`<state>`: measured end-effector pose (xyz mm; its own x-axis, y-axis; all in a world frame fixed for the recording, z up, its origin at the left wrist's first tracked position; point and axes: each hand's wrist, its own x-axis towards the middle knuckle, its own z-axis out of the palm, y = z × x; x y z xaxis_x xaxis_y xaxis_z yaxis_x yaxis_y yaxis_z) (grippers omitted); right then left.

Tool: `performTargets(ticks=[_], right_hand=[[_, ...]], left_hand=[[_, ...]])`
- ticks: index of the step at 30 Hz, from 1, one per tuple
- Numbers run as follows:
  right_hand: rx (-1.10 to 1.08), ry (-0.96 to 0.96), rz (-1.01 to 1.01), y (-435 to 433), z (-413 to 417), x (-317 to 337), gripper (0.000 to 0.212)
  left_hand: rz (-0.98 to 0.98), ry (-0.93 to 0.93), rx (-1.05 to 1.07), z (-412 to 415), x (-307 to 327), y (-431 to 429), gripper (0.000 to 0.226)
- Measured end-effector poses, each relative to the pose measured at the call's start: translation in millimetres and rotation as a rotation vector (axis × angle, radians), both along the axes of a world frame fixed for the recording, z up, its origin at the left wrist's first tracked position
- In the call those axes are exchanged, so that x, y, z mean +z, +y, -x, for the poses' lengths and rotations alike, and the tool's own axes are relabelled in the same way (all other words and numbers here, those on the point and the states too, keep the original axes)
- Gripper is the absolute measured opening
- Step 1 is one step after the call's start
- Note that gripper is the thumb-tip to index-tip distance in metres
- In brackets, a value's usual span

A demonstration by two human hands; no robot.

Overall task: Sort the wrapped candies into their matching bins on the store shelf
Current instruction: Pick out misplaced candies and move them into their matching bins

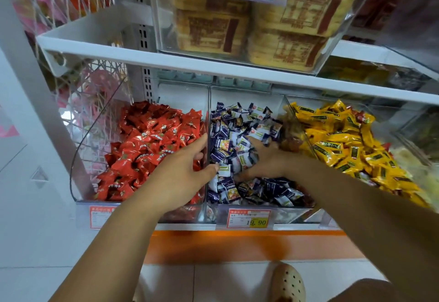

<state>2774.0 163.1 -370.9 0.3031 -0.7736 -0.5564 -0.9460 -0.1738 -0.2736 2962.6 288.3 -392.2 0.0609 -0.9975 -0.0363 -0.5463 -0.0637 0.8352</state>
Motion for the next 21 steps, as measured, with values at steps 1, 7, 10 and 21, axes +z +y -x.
performTargets(ticks=[1,7,10,21], right_hand=[[-0.052,-0.090,0.016,4.7,0.1,-8.8,0.114],[0.076,-0.327,0.212,24.2,5.8,-42.4,0.078],[0.141,-0.455,0.127,33.3,11.5,-37.6,0.073],[-0.336,-0.279,0.178,-0.6,-16.7,-30.5,0.090]], left_hand=[[0.000,-0.005,0.000,0.1,0.3,-0.1,0.071],[-0.001,0.014,0.019,1.1,4.1,2.9,0.071],[0.009,0.037,0.030,4.0,7.7,4.3,0.067],[0.015,0.126,-0.016,2.9,7.3,2.6,0.069]])
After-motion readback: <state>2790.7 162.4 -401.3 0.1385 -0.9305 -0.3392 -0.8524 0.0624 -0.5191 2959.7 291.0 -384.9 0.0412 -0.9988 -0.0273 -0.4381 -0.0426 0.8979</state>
